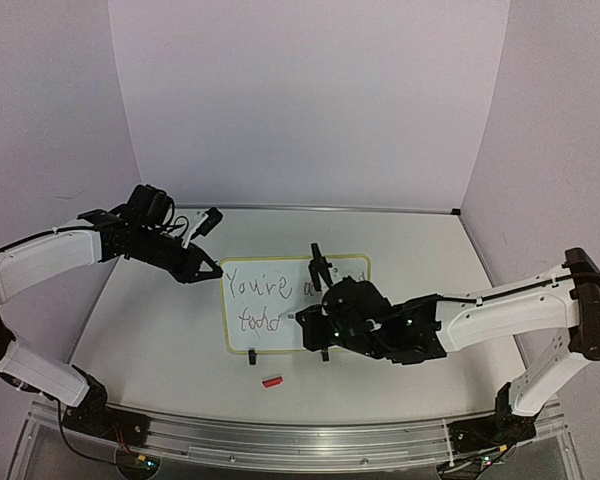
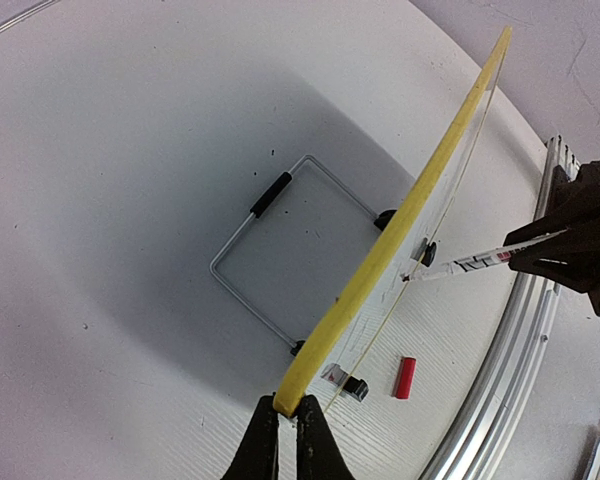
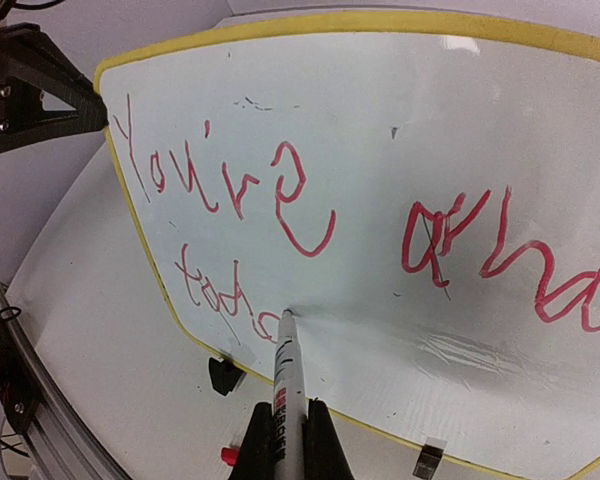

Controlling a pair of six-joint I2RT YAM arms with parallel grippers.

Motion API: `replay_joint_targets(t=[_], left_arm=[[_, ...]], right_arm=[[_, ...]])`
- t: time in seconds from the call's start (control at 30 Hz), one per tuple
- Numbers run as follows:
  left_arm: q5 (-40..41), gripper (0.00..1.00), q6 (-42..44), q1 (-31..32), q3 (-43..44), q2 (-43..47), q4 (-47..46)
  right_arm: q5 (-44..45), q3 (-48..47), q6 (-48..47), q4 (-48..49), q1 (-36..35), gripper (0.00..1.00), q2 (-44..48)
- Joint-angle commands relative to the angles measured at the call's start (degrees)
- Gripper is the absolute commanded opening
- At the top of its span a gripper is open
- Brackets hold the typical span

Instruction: Write a sentence on the whiteboard

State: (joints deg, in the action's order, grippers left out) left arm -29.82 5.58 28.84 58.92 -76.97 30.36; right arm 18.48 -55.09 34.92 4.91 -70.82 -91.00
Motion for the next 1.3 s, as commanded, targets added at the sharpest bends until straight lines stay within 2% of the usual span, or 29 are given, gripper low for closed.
replay_joint_targets(t=[0.0, 0.5, 0.8, 1.27], left_arm=[[0.78, 0.0, 0.87, 1.34, 0.2, -2.28, 3.99], [0.69, 0.0, 0.9, 1.29, 0.13, -2.13, 4.0], [0.79, 0.0, 0.86, 1.31, 0.07, -2.19, 4.04], [0.84, 0.0, 0.88, 1.31, 0.1, -2.22, 4.04]], right_arm=[[2.18, -0.81, -0.67, 0.19, 0.44, 0.0, 0.88], [-2.69, 0.62, 2.42, -1.24, 0.45, 0.0, -1.73], [-2.44, 0.3, 2.51, -2.59, 0.42, 0.0, -2.2], [-0.91, 2.46, 1.36, -2.4, 0.27, 0.0, 4.43]])
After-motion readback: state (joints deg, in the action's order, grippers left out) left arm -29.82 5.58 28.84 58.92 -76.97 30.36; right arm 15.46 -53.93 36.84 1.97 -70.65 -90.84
